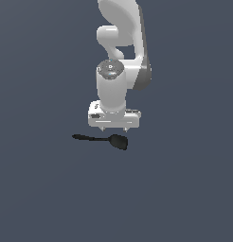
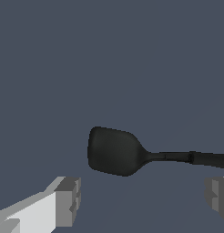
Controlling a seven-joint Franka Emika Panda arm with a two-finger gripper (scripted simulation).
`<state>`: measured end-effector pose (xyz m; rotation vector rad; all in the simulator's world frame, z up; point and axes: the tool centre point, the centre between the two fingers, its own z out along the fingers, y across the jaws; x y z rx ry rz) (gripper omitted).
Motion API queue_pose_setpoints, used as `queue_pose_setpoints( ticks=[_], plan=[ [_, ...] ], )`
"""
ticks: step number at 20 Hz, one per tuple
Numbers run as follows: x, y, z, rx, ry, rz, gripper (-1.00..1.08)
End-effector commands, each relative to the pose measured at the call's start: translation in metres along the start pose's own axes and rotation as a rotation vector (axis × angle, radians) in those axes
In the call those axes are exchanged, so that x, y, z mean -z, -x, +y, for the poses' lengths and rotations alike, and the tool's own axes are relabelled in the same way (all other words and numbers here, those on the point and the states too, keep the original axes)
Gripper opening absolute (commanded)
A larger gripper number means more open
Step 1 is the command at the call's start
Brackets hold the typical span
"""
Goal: Pick up the object and move it to a goal position.
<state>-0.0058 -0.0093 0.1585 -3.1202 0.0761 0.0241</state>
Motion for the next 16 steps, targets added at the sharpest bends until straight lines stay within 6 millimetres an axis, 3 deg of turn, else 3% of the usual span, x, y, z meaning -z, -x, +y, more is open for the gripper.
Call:
queue_pose_setpoints(
  ticks=[1,9,16],
  plan=[
    [0.0,0.0,0.0,0.0,0.0,0.0,1.0],
    [0.018,-0.004,0.02,0.001,0.022,0.011,1.0],
    [0.017,-0.004,0.02,0.014,0.023,0.011,1.0]
  ],
)
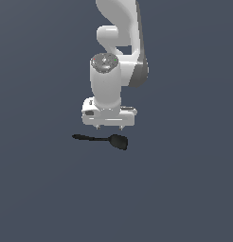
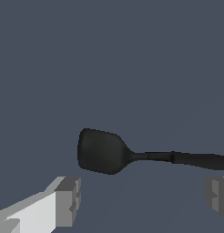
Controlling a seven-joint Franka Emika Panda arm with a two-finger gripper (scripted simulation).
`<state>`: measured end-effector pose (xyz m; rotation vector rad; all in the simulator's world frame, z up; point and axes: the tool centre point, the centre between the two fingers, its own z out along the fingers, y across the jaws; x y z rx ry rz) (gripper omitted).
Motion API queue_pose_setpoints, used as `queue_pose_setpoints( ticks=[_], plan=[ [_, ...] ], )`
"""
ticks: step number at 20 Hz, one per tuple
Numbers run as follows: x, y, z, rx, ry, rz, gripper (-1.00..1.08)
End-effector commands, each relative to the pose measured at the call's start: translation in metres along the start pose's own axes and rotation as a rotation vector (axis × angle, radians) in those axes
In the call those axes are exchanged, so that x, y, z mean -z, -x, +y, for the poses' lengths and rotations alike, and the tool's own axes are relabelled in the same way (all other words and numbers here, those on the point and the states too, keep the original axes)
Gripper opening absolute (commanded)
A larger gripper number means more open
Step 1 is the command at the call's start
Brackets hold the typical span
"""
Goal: Pick up the object and move it to a goal position.
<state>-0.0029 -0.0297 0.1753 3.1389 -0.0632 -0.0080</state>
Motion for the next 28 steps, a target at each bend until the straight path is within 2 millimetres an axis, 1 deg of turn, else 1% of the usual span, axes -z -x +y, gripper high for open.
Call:
queue_pose_setpoints(
  ticks=[1,7,12,28],
  plan=[
    [-0.001,0.0,0.001,0.012,0.001,0.0,1.0],
    [-0.006,0.001,0.004,0.074,0.003,-0.001,1.0],
    [-0.012,0.001,0.009,0.159,0.006,-0.002,1.0],
    [-0.042,0.006,0.029,0.556,0.014,-0.008,1.0]
  ],
)
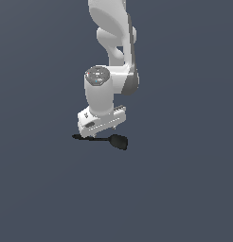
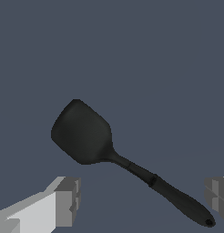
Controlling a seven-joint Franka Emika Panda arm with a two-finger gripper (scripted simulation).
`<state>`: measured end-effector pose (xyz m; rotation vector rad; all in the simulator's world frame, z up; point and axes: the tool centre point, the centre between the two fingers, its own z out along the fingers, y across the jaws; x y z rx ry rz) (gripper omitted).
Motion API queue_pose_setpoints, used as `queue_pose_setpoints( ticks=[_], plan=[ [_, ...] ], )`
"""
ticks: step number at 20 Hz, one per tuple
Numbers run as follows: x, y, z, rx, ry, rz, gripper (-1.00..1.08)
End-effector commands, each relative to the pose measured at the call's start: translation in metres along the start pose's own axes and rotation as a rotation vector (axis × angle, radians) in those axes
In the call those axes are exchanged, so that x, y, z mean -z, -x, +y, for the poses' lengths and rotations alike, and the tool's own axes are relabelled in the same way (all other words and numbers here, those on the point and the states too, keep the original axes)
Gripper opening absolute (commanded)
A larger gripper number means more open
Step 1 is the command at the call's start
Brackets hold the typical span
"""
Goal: Pick up the object and move it to a goal position.
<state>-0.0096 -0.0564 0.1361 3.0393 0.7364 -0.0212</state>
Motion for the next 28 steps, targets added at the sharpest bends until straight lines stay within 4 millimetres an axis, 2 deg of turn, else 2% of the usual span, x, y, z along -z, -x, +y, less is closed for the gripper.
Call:
queue_pose_setpoints(
  ticks=[1,28],
  plan=[
    [-0.005,0.002,0.002,0.066,0.001,0.0,1.0],
    [-0.053,0.025,0.019,0.764,-0.001,0.008,1.0]
  ],
)
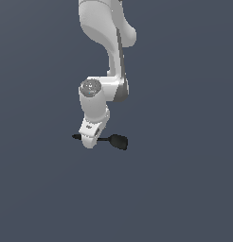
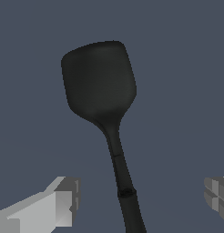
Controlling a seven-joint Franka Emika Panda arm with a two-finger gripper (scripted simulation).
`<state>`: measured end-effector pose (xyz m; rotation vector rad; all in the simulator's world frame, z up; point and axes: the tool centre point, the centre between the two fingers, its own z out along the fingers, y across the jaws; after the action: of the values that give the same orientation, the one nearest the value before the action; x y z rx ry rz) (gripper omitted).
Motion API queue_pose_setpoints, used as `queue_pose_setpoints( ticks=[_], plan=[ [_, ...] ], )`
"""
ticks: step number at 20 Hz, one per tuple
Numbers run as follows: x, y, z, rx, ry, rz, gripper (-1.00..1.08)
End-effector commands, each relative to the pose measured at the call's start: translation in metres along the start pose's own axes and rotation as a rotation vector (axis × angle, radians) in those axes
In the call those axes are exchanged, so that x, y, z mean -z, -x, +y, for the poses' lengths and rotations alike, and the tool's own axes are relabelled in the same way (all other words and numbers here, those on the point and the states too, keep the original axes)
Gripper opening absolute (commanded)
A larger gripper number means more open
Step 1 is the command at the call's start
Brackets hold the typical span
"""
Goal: Pick up the object and move it to a goal position.
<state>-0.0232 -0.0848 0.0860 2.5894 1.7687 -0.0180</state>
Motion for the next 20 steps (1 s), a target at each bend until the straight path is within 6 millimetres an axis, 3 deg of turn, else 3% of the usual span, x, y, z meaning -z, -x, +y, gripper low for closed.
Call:
queue_pose_setpoints(
  ticks=[1,11,20],
  plan=[
    [-0.004,0.002,-0.001,0.066,0.0,0.002,1.0],
    [-0.016,0.008,-0.002,0.249,0.003,0.01,1.0],
    [-0.019,0.01,-0.003,0.302,0.004,0.012,1.0]
  ],
)
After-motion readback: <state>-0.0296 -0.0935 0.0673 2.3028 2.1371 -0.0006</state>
